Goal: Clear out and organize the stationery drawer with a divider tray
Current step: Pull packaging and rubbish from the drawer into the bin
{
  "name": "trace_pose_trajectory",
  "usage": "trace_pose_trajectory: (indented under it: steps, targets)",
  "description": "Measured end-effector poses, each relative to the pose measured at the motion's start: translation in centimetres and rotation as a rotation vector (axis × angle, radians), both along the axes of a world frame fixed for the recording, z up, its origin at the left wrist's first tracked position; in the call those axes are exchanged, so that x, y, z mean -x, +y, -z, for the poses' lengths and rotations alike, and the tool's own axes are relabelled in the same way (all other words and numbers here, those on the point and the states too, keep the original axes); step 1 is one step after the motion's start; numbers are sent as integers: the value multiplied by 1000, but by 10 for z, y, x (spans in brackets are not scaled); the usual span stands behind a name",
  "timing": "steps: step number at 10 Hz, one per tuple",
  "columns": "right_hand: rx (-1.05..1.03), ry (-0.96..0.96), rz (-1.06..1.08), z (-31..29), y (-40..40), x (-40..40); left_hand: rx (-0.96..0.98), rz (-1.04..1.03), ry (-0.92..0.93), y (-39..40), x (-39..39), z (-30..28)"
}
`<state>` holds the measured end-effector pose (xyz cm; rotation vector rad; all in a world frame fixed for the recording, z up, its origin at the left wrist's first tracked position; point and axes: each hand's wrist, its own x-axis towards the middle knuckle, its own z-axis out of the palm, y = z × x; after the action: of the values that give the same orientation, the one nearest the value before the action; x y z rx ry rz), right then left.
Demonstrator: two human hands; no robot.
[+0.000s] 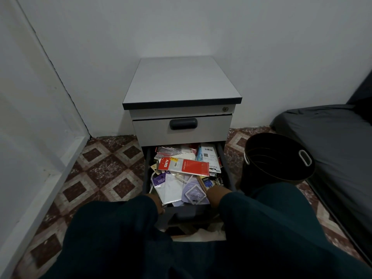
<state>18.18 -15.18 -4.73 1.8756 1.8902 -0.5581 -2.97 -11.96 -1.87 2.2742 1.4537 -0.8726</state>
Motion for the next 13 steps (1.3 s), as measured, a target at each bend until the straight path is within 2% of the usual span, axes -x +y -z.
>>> trace_pose_trajectory:
  steps: [3,4,6,7,8,10,11,13]
  targets:
    - [54,5,-6,-4,6,-1,-1,-42,18,9,-8,6]
    - [94,32,4,-3,12,-4,72,-16,50,12,-14,-6]
    - [101,92,140,-9,22,-38,84,65,49,33,-30,1]
    - [72,83,224,-8,28,-72,87,-12,-138,46,-53,12]
    - [14,77,281,-5,39,-118,3,-9,-270,56,-82,10]
    - [-87,31,447,-20,35,-206,-49,117,-471,80,-168,11]
    - [-82,32,566,-29,19,-243,-84,244,-515,85,-213,16]
    - [-64,22,780,7,-6,-300,-127,441,-431,85,-276,37]
